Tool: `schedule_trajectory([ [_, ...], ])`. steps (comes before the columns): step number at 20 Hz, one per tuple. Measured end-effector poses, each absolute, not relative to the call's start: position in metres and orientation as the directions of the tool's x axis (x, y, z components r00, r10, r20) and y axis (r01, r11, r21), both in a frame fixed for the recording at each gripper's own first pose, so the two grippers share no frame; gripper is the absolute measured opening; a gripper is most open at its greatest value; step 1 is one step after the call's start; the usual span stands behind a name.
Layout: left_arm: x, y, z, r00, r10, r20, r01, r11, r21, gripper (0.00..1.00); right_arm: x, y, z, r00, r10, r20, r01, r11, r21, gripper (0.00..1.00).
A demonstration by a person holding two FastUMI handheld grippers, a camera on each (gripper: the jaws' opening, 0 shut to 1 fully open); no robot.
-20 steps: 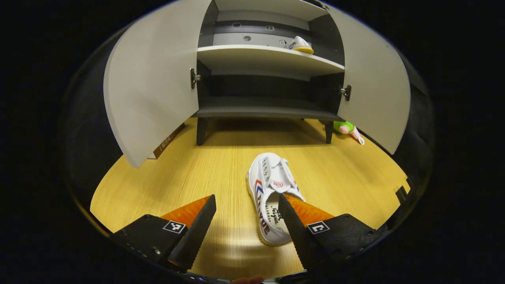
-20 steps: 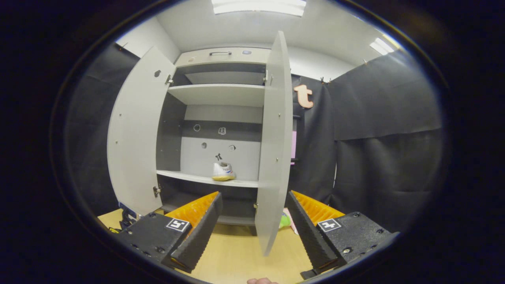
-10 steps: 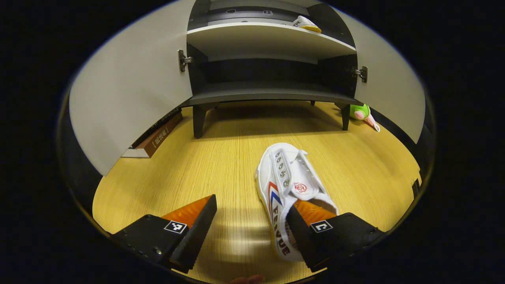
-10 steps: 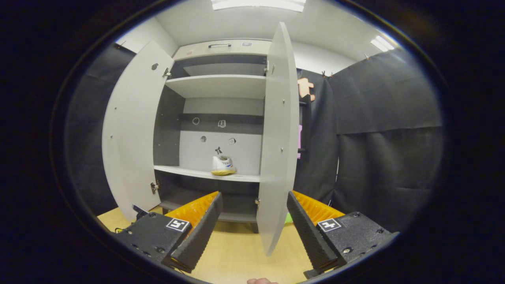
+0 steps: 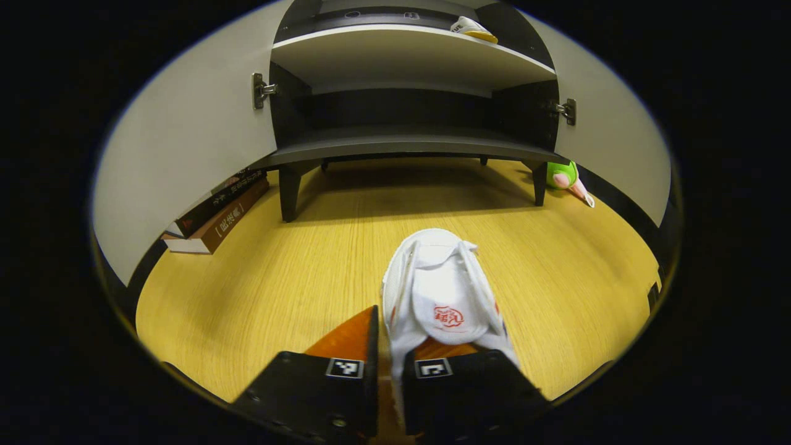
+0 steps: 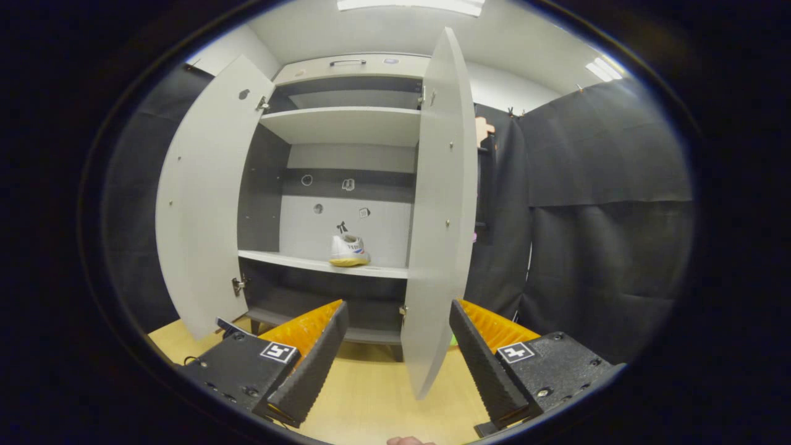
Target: Grab one shoe with the right hand and put it into the shoe cabinet, grab the other shoe with the left hand and put it into the shoe cabinet; then close the right door with the right hand and the left door with the left hand.
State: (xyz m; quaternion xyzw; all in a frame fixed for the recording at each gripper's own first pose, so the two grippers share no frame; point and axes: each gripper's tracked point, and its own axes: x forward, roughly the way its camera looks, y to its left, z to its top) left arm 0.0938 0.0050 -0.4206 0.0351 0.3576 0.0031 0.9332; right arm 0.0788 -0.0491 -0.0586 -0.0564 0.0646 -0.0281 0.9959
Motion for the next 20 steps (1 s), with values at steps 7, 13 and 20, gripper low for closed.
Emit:
schedule_trajectory([
  [7, 0.096, 0.005, -0.406, 0.772, 0.05, -0.634, 0.003, 0.997, 0.083, 0.0, 0.076, -0.041, -0.061, 0.991, -0.04, -0.13, 0.026, 0.994, -0.107, 1.0],
  [13, 0.098, 0.001, -0.315, 0.849, -0.002, -0.529, 0.003, 1.0, 0.001, 0.0, 0.067, -0.037, -0.052, 0.994, -0.03, -0.106, 0.019, 0.994, -0.105, 1.0],
  [20, 0.131, -0.013, -0.156, 0.906, -0.025, -0.423, -0.023, 0.994, -0.109, 0.0, 0.055, -0.026, -0.037, 0.998, 0.011, -0.061, -0.016, 0.996, -0.083, 1.0],
])
